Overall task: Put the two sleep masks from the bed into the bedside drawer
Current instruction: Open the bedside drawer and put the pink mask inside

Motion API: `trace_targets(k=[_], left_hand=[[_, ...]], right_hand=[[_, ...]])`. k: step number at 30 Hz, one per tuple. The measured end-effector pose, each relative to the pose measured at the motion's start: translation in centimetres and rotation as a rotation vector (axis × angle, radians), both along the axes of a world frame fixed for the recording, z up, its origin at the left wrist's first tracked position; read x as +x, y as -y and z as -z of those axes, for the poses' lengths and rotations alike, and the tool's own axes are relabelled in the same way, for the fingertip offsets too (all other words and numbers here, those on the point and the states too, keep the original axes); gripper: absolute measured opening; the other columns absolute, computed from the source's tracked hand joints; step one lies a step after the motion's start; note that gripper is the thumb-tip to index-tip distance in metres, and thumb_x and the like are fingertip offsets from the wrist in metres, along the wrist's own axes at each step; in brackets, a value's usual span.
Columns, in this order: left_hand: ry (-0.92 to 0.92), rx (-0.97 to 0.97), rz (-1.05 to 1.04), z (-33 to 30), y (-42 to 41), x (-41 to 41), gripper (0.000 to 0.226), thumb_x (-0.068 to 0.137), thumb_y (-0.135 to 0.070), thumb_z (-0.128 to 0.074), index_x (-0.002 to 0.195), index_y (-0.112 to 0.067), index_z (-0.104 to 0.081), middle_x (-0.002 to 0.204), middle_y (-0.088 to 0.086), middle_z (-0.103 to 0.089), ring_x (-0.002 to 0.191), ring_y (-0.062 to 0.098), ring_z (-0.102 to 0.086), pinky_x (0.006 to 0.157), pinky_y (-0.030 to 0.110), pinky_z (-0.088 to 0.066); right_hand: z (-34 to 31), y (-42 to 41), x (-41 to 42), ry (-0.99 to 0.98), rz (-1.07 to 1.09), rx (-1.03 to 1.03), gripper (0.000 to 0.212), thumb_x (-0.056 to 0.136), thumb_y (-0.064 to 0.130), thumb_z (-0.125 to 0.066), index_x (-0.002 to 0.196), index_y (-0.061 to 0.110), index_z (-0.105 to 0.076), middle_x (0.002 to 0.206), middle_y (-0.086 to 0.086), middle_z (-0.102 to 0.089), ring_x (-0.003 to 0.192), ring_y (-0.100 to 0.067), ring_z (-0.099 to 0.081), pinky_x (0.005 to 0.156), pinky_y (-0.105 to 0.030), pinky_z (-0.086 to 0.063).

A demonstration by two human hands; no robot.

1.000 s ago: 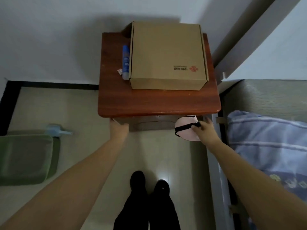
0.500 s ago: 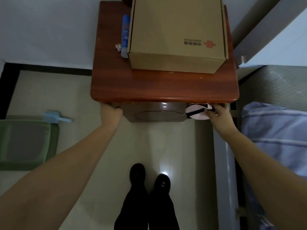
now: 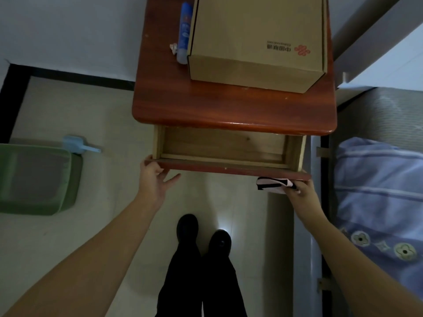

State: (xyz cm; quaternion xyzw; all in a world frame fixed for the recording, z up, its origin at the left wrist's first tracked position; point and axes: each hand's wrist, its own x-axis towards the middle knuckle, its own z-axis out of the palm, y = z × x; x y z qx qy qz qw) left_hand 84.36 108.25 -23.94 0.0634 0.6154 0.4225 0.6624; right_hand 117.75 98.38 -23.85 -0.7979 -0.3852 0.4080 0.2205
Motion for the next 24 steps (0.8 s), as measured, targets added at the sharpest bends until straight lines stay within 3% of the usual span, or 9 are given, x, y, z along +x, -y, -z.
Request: trace_targets(k=[3,7,10,13,15,18,20,22,24], left_hand=[[0.168,-0.004,-0.162,0.2,-0.1,0.3,0.043,0.077,-0.005,-0.046,0.120,-0.011,-0.049,0.118,0.010,-0.049,0.111,0.031,-0.051,0.081,0.057,-0.054],[0.039,-0.079,-0.142,0.4,-1.0,1.1,0.049,0.088,-0.010,-0.052,0.135,-0.014,-0.037,0.117,0.011,-0.053,0.111,0.027,-0.053,0.089,0.053,-0.052],[-0.478,-0.101,0.027,-1.1,-0.5,1.6,0.060,0.090,-0.020,-0.052,0.144,-0.018,-0.025,0.142,0.009,-0.040,0.127,0.024,-0.042,0.108,0.043,-0.039],[-0.951,0.322,0.306,-4.3,1.5,3.2,0.058,0.089,-0.021,-0.054,0.141,-0.015,-0.029,0.145,0.006,-0.036,0.134,0.020,-0.035,0.109,0.034,-0.034],[-0.677,0.404,0.540,-6.5,1.9,5.4,0.052,0.089,-0.028,-0.056,0.136,-0.020,-0.039,0.132,0.000,-0.048,0.124,0.016,-0.047,0.097,0.026,-0.043],[-0.291,0.187,0.775,-7.9,-0.2,7.7,0.042,0.088,-0.024,-0.058,0.128,-0.011,-0.049,0.114,0.005,-0.058,0.095,0.014,-0.060,0.071,0.018,-0.055],[-0.259,0.118,0.747,-7.4,-2.5,7.6,0.029,0.090,-0.009,-0.055,0.116,0.002,-0.056,0.106,0.014,-0.060,0.086,0.018,-0.062,0.064,0.019,-0.056],[-0.271,0.041,0.703,-6.5,-4.7,6.9,0.026,0.090,-0.004,-0.052,0.113,0.007,-0.057,0.106,0.019,-0.060,0.097,0.029,-0.061,0.078,0.032,-0.054],[-0.421,0.036,0.773,-5.1,-6.2,6.4,0.026,0.089,-0.007,-0.053,0.113,0.004,-0.059,0.112,0.020,-0.062,0.108,0.032,-0.059,0.087,0.038,-0.051]], right_hand=[[0.7,0.3,-0.3,0.038,0.030,0.008,0.039,0.089,0.021,-0.056,0.127,0.024,-0.049,0.143,-0.002,-0.038,0.109,-0.020,-0.052,0.088,-0.029,-0.045],[0.5,0.1,-0.8,0.064,0.031,-0.069,0.031,0.092,0.019,-0.053,0.122,0.015,-0.055,0.137,-0.009,-0.043,0.107,-0.023,-0.052,0.087,-0.032,-0.041],[-2.2,-0.3,-1.6,-0.020,-0.017,-0.308,0.027,0.092,0.018,-0.053,0.115,0.006,-0.061,0.119,-0.018,-0.058,0.107,-0.033,-0.055,0.091,-0.040,-0.045],[-6.4,-1.3,-3.2,-0.364,0.092,-0.311,0.019,0.090,0.018,-0.056,0.107,0.013,-0.063,0.114,-0.014,-0.064,0.105,-0.032,-0.059,0.088,-0.040,-0.052],[-8.2,-3.1,-4.9,-0.594,0.199,-0.282,0.013,0.088,0.016,-0.058,0.101,0.018,-0.062,0.111,-0.009,-0.064,0.101,-0.026,-0.062,0.073,-0.033,-0.058],[-8.3,-7.3,-8.0,-0.630,0.266,-0.301,0.014,0.086,0.013,-0.062,0.099,0.017,-0.060,0.106,-0.006,-0.065,0.096,-0.022,-0.063,0.066,-0.029,-0.058],[-7.0,-10.0,-10.0,-0.613,0.304,-0.302,0.018,0.085,0.009,-0.064,0.103,0.012,-0.061,0.113,-0.010,-0.065,0.102,-0.024,-0.063,0.082,-0.036,-0.056],[-5.3,-12.1,-11.4,-0.620,0.339,-0.317,0.034,0.085,0.006,-0.064,0.118,0.003,-0.057,0.125,-0.015,-0.060,0.114,-0.027,-0.058,0.098,-0.039,-0.049],[-3.8,-13.6,-12.2,-0.610,0.314,-0.331,0.037,0.085,0.003,-0.063,0.121,0.000,-0.054,0.127,-0.018,-0.060,0.114,-0.028,-0.059,0.092,-0.038,-0.052]])
